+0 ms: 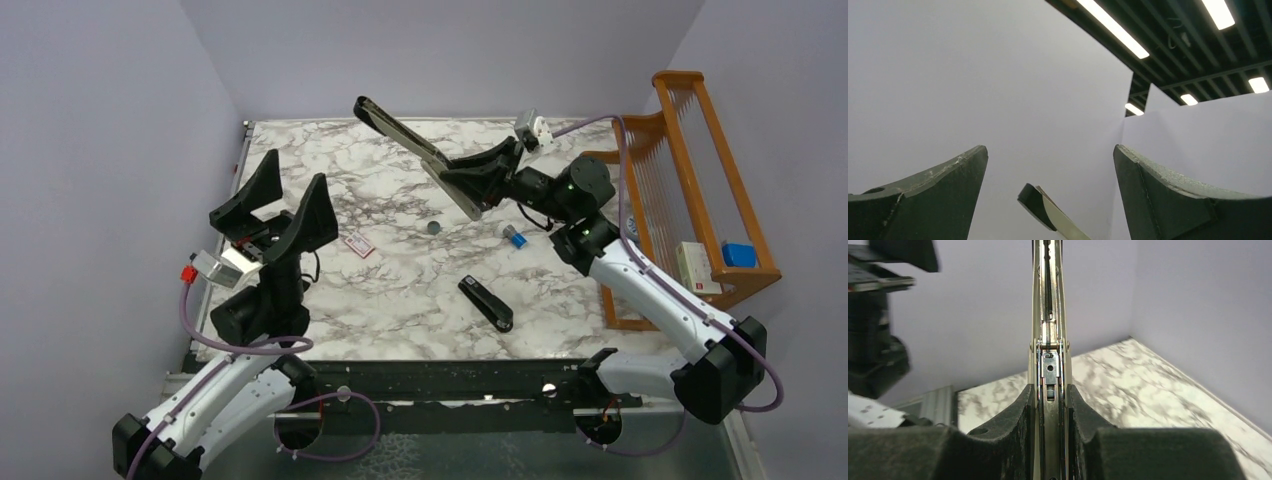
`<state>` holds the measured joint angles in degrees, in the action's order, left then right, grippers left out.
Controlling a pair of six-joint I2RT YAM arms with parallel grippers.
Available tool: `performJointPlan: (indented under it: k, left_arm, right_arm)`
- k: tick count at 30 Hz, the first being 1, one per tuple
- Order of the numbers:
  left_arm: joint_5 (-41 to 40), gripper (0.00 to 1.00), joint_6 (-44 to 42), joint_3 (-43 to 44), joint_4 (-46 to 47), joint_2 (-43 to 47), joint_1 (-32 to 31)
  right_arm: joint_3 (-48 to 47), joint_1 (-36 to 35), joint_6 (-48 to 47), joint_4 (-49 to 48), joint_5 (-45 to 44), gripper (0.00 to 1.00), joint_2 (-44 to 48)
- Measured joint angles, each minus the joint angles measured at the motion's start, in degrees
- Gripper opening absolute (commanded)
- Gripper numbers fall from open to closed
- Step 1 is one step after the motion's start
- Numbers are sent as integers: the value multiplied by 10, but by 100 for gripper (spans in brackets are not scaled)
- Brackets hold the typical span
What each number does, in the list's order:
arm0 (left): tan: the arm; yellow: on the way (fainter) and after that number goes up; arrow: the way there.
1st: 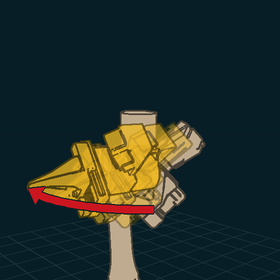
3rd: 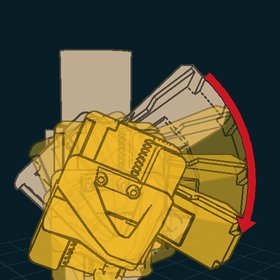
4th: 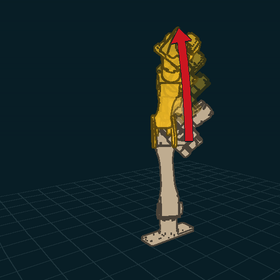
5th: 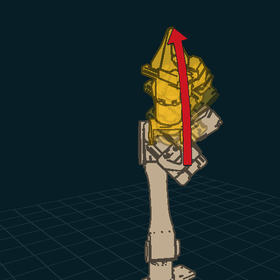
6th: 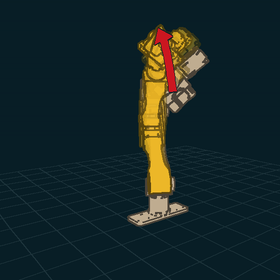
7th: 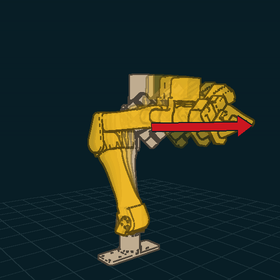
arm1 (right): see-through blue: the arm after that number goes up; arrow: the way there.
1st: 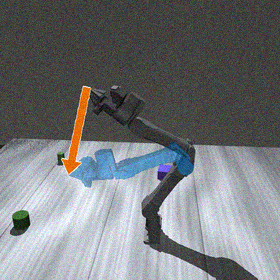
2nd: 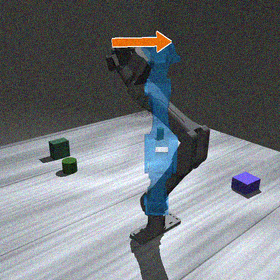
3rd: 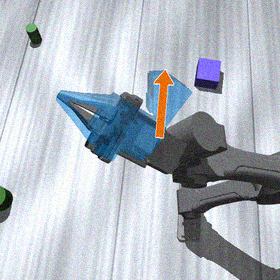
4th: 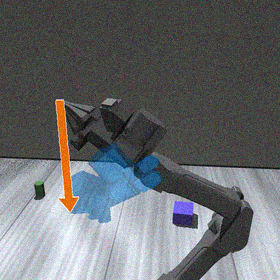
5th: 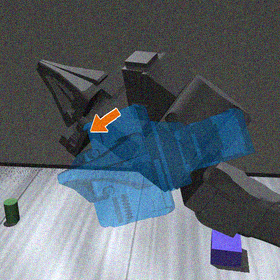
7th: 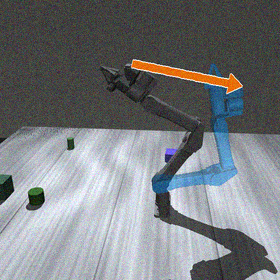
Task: Load the staples into the stapler
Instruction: Open the stapler at the center of the board, then place the stapler at the center of the board.
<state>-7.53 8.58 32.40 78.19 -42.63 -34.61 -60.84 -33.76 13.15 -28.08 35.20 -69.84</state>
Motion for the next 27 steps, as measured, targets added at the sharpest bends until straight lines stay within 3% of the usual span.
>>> performJointPlan:
  k: [4,11,18,27]
  left_arm:
    - [-38,99,-37,-14,-71,32,0]
    - [-66,99,-55,-39,-220,11,0]
    - [-118,99,-37,-42,-355,8,0]
    - [-153,99,-49,0,-459,20,0]
  right_arm:
    - [-9,0,-47,70,-103,1,-17]
    - [-34,1,-131,127,-231,1,-144]
    - [-60,1,-183,177,-249,1,-264]
    - [-65,-66,-189,183,-247,1,-282]
